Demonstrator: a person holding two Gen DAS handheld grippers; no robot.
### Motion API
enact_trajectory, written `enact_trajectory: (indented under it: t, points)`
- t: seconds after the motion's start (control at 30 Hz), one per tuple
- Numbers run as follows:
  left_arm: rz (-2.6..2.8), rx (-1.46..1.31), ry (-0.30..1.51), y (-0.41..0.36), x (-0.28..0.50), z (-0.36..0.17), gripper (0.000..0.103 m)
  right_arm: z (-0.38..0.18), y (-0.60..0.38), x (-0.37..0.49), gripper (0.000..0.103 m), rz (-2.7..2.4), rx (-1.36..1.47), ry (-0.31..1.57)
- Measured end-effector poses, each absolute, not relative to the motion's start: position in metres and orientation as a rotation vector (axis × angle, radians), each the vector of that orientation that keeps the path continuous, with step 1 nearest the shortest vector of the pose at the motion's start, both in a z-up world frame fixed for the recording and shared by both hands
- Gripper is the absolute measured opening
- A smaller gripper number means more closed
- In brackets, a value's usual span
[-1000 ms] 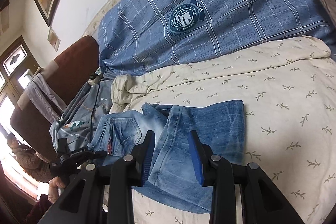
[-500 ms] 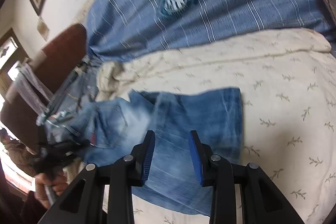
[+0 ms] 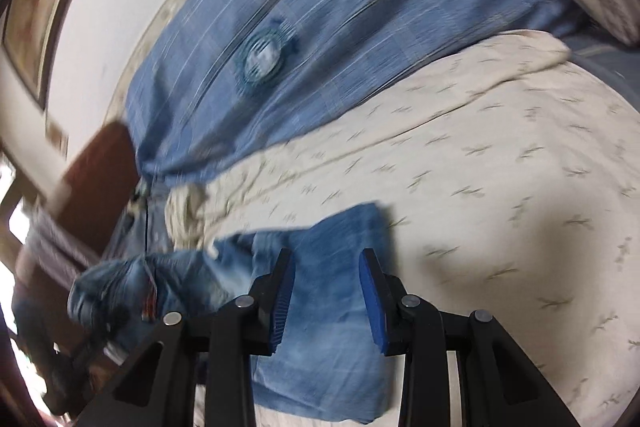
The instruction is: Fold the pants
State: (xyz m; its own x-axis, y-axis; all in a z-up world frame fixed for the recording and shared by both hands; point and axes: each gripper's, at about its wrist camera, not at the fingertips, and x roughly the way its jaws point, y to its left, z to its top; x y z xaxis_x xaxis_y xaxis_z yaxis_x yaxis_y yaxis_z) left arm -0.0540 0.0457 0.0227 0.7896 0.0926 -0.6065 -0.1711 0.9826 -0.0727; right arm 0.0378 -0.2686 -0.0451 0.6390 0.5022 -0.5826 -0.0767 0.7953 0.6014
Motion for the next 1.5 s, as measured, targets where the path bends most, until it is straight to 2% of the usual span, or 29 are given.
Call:
enact_trajectory:
  t: [0.17,0.33,0.47,0.7,0.77,0.87,1.0,1.33,1.5]
  points:
    - [0.019,0.041,0.654,-0.028,-0.056,0.019,0.019,-0.051,-0.324,0.037,0.036,0.277,0.774,0.779]
    - [-0.064,0.16,0.746,-0.093,-0.04,-0.014,0.019,-0.057,-0.37,0.034,0.036,0.195,0.914,0.736]
    - [-0.12,0.149,0.837,-0.112,-0.03,-0.034,0.028,-0.058,-0.392,0.027,0.038,0.148,0.944,0.722]
    - [-0.199,0.102,0.829,-0.106,-0.046,-0.023,0.042,-0.052,-0.398,0.02,0.038,0.157,0.884,0.709]
    - [-0.285,0.048,0.813,-0.103,-0.051,-0.016,0.055,-0.05,-0.391,0.021,0.038,0.185,0.864,0.706]
    - [-0.314,0.027,0.759,-0.094,-0.061,-0.005,0.065,-0.046,-0.374,0.023,0.038,0.238,0.818,0.706]
    - [-0.213,0.071,0.741,-0.072,-0.062,-0.005,0.065,-0.038,-0.341,0.023,0.038,0.341,0.723,0.696]
    - [0.114,0.074,0.913,-0.003,-0.038,-0.05,0.065,-0.03,-0.256,0.029,0.037,0.6,0.63,0.733]
    - [0.134,0.075,0.958,0.001,-0.034,-0.065,0.065,-0.051,-0.215,0.042,0.038,0.579,0.613,0.843]
